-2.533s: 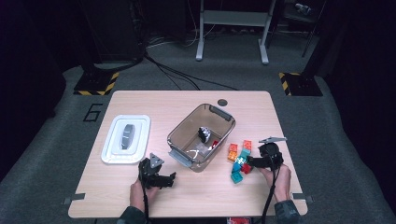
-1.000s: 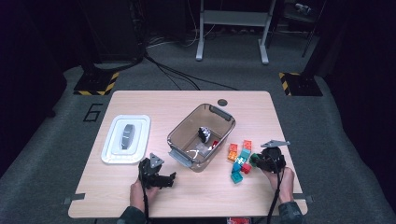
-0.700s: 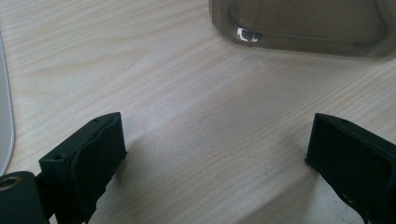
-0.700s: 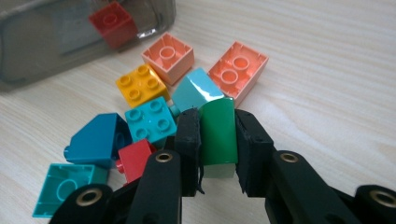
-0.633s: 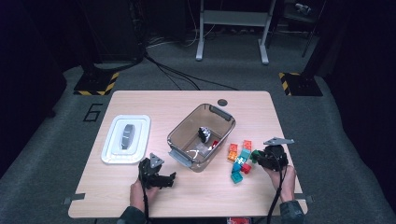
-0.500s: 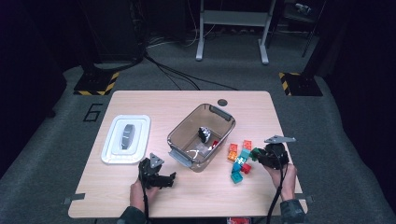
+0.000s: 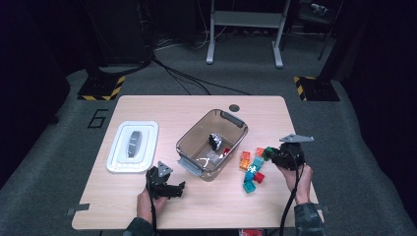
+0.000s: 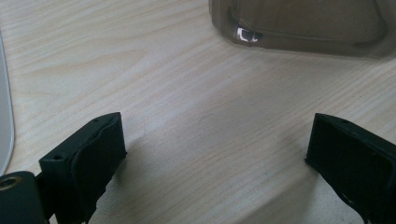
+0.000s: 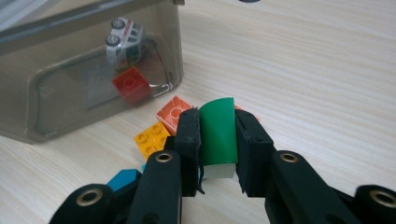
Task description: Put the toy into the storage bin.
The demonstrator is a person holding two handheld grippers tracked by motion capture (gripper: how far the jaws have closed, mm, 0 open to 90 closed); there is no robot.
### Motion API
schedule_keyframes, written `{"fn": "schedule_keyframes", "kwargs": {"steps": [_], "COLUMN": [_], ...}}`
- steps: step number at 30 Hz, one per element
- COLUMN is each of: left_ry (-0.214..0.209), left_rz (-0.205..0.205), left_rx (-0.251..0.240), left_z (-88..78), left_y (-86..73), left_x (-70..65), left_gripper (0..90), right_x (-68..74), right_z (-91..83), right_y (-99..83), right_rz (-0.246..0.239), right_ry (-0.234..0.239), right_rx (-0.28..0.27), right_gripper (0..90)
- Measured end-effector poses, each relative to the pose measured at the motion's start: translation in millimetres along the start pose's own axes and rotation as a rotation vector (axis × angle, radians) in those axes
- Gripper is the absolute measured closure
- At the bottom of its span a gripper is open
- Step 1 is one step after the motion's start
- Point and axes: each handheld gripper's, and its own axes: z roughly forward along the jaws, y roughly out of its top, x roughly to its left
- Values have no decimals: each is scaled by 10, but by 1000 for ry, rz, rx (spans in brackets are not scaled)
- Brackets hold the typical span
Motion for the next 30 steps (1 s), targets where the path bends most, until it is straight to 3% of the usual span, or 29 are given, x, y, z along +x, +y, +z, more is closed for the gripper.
{"fn": "schedule_keyframes", "kwargs": {"steps": [17, 30], "left_ry": [0, 0], "left_rz": [0, 0], "left_rx": [0, 0], "left_z": [0, 0], "left_y": [0, 0], "left_x": [0, 0], "left_gripper": [42, 42], "right_x": [-24, 52], "right_z": [-49, -92], "right_y": [343, 666], "right_rz": [-23, -47], "right_ry": [-4, -10], "right_rx": [-43, -85], "right_gripper": [731, 731]}}
